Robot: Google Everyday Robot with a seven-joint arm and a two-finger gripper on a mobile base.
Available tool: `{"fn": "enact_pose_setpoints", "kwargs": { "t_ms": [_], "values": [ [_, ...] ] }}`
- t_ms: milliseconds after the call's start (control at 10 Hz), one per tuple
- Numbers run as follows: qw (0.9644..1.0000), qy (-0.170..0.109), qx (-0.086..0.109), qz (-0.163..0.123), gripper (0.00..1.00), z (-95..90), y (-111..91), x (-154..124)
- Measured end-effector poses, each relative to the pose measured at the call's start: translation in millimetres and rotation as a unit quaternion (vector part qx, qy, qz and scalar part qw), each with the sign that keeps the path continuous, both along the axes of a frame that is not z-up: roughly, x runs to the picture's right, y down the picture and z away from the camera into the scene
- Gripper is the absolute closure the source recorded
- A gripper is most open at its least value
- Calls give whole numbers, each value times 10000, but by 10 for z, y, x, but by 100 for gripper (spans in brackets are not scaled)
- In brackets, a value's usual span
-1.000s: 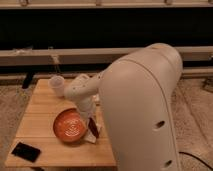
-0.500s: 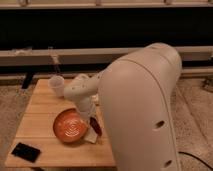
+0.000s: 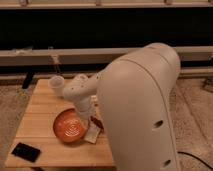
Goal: Place the pepper on the white sponge
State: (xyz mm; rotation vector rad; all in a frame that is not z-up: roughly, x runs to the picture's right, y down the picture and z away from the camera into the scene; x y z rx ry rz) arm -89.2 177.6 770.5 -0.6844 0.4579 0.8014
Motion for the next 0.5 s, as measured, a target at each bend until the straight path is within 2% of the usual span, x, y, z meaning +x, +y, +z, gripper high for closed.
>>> {"fn": "enact_pose_setpoints", "kwargs": {
  "t_ms": [200, 500],
  "values": [
    [10000, -11, -4, -18, 74, 3, 1, -9],
    [10000, -3, -13, 1, 82, 19, 14, -15]
  ]
}}
